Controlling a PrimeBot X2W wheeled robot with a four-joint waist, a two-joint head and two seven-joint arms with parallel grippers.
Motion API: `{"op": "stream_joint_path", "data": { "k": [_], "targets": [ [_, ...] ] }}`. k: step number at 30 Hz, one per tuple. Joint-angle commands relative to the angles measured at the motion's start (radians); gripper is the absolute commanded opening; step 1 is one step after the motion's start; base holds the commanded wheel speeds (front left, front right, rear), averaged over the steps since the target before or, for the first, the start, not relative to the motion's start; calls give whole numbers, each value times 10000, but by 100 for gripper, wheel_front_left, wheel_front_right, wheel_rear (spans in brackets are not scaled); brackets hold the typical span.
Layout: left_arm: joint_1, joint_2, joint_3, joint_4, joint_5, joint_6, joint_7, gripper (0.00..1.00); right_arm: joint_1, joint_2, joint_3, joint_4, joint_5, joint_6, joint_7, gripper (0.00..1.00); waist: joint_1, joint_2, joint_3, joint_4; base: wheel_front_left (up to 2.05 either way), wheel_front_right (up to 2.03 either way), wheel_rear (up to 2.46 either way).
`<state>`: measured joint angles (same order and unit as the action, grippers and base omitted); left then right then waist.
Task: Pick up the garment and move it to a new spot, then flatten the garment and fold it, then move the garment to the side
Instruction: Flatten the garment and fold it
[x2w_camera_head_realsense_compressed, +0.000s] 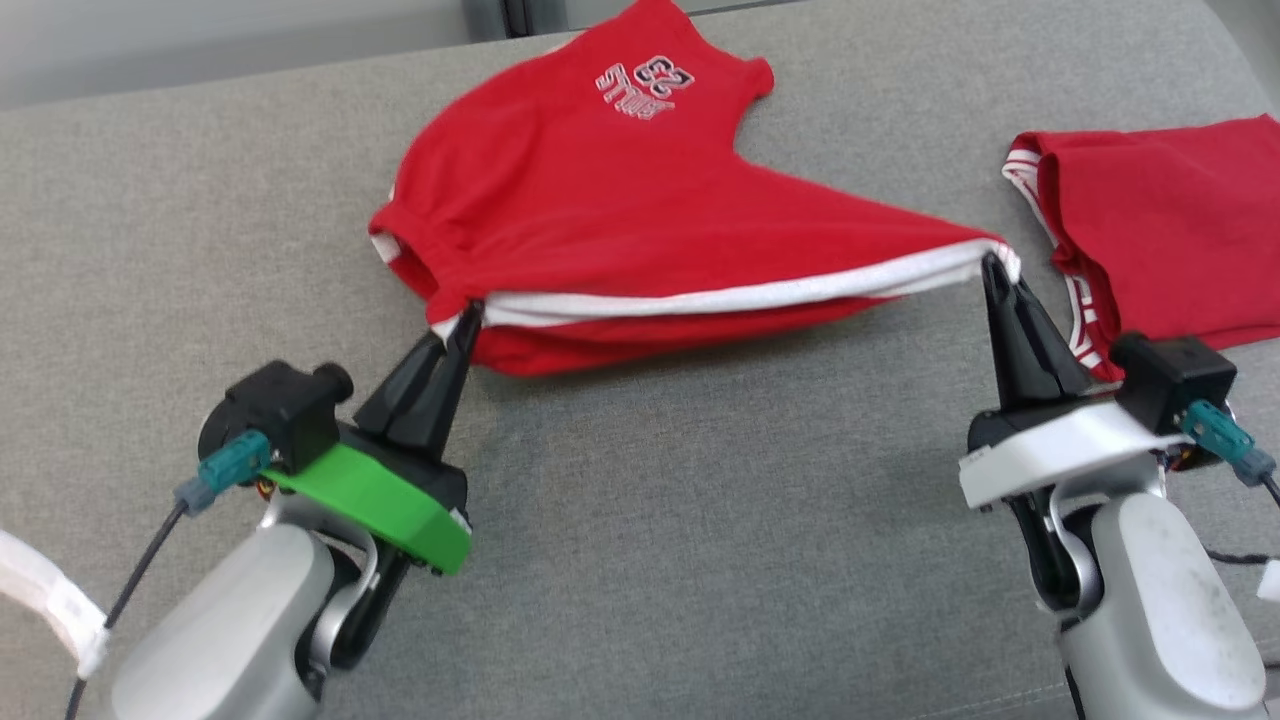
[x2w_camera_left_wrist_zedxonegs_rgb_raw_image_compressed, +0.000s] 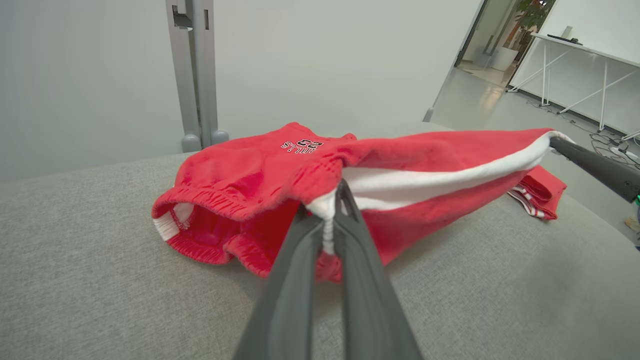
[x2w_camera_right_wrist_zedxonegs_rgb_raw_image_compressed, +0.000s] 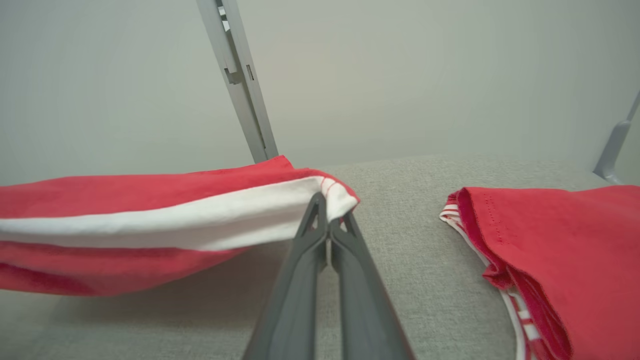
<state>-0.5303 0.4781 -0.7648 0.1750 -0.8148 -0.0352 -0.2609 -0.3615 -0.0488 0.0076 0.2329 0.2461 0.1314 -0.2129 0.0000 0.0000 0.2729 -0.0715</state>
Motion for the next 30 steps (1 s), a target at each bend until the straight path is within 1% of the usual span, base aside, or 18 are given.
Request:
{"op": "stream_joint_path", "data": {
  "k": [1,6,11,13,15,19,22,27,30],
  "targets": [
    [494,124,54,-323,-70,174,-46,0,546,-38,-94,-374,109,-16,149,0,0,0,-821,-3,0,0,0],
    [2022,551,-39,-1833,-142,908,4,0,2432,-38,-380,-2062,532,-17,974,0,0,0,-1448,28,0,0,0],
    [3218,957,-182,-3069,-324,1585,224,0,4082,-37,-746,-3684,521,-16,1880,0,0,0,-1767,151,0,0,0],
    [3550,1006,-237,-3405,-409,1792,268,0,4477,-37,-860,-4093,647,-17,2185,0,0,0,-1791,179,0,0,0],
    [3833,886,-287,-3570,-583,1860,276,0,4671,-37,-992,-4285,358,-16,2436,0,0,0,-1781,246,0,0,0],
    [4045,675,-432,-3345,-799,1863,325,0,4486,-36,-1023,-4071,-40,-17,2937,0,0,0,-1643,401,0,0,0],
    [4035,407,-583,-2968,-957,1723,399,0,4036,-34,-962,-3644,-140,-16,3114,0,0,0,-1441,557,0,0,0],
    [3679,-289,-740,-2246,-1408,1300,529,0,2765,-36,-875,-2658,-275,-16,3310,0,0,0,-990,952,0,0,0],
    [3379,-765,-569,-1864,-1789,997,459,0,1849,-37,-824,-2128,-662,-16,3494,0,0,0,-700,1234,0,0,0]
  ]
}}
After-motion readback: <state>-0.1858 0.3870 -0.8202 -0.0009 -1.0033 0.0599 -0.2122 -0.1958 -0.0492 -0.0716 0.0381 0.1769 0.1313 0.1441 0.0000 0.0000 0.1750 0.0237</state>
